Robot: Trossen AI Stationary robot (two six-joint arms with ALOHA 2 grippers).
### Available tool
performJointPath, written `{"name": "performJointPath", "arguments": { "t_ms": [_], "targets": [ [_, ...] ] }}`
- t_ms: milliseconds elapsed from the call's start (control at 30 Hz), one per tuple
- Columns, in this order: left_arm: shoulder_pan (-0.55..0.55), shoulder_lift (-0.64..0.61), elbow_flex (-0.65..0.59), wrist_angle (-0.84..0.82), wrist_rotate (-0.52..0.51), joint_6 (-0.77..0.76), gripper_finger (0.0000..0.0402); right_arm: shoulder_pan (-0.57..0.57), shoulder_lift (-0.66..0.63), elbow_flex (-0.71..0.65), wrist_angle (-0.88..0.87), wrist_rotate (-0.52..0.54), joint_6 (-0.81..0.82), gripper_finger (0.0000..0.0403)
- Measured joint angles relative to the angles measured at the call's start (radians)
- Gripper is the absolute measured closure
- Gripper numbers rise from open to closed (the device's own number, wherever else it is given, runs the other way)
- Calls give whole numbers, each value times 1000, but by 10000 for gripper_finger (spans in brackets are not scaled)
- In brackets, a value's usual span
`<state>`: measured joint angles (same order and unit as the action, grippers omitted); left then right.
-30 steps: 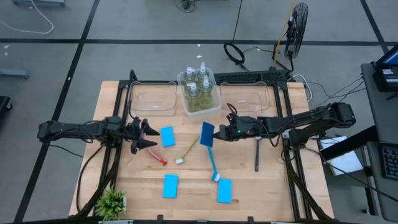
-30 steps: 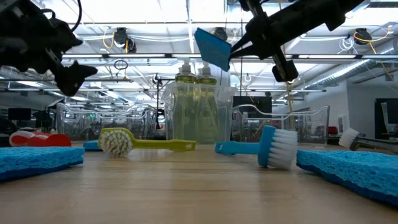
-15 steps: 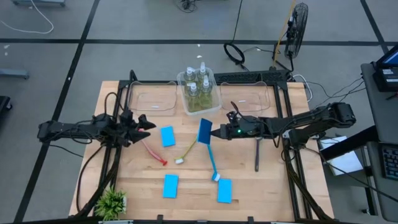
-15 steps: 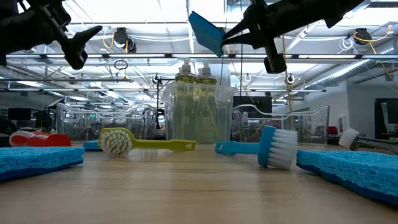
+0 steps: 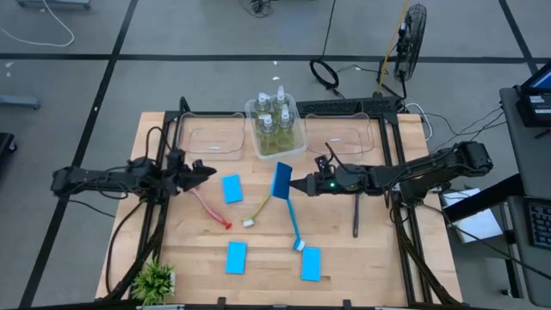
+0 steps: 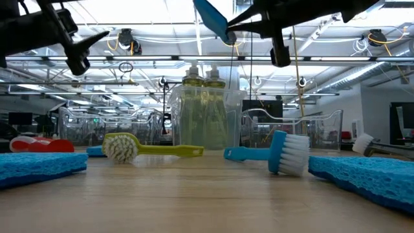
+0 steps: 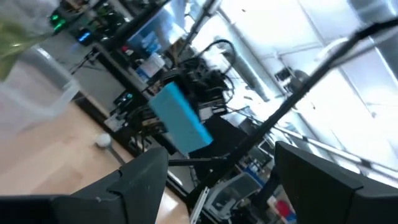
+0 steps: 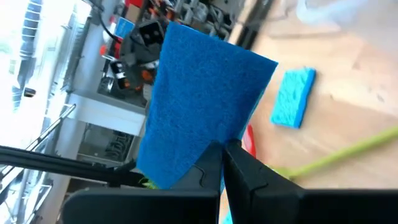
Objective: Pick & Place Kitchen Sink Supplies
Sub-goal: Put the blue sponge into the left transparent bin
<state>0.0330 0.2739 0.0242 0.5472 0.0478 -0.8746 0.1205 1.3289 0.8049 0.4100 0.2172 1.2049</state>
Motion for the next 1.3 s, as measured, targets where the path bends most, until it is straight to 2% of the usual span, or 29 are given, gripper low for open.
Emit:
{"name": "performJointPath", "arguments": {
  "t_ms": [233, 367, 633, 800, 1300],
  "targets": [
    [-22, 132, 25, 8, -84, -52, 105, -3, 48, 79, 3, 21, -92, 403],
    [-46, 240, 113, 8, -94, -36, 105, -14, 121, 176, -91, 21, -123, 403],
    [-82, 470, 317, -37, -94, 119, 105, -42, 210, 349, -287, 25, -203, 403],
    [-83, 587, 412, -141, -97, 133, 105, -42, 208, 365, -297, 82, -230, 403],
    [-83, 891, 595, -126, -101, 133, 105, -38, 209, 363, -344, 97, -230, 403]
  ]
}}
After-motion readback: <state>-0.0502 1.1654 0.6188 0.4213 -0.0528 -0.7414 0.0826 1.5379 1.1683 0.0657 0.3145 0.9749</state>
